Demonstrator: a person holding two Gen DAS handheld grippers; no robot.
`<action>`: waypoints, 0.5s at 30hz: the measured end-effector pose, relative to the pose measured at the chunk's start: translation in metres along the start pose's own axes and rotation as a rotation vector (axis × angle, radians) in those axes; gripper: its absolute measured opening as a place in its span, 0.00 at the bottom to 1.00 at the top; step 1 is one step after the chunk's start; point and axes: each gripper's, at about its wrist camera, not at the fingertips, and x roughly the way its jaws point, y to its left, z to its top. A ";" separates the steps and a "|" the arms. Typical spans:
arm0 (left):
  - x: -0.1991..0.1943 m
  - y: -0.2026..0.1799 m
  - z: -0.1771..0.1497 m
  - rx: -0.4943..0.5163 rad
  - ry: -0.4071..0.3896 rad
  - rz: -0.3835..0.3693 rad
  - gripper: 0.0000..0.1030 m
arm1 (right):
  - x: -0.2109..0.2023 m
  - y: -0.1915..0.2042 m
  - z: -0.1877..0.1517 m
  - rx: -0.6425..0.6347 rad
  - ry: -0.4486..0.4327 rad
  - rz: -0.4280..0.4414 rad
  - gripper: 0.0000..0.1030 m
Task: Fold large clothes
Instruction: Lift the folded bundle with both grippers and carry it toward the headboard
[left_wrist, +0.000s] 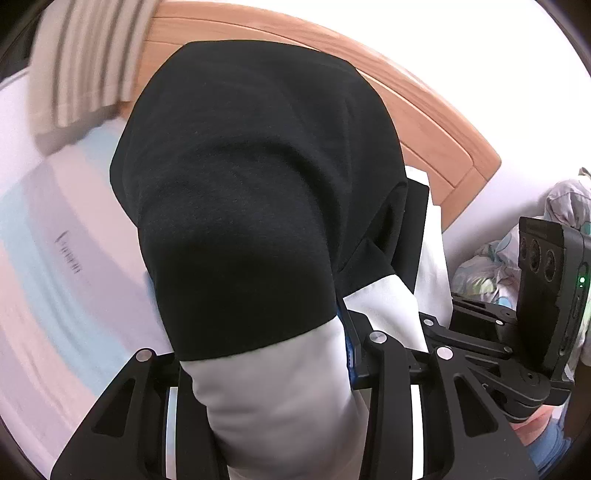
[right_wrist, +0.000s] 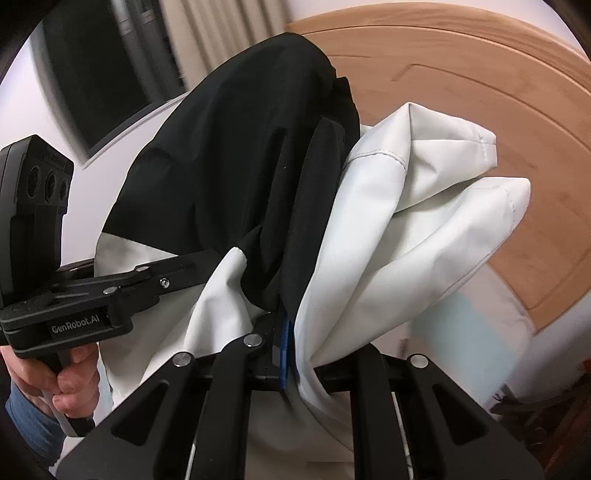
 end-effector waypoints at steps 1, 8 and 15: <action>0.012 -0.005 0.007 0.004 0.004 -0.007 0.36 | 0.001 -0.007 0.002 0.003 0.001 -0.013 0.09; 0.108 0.016 0.035 0.022 0.080 -0.055 0.36 | 0.060 -0.055 0.031 0.061 0.056 -0.053 0.10; 0.181 0.075 0.019 0.064 0.212 0.003 0.37 | 0.137 -0.113 0.019 0.084 0.165 0.003 0.09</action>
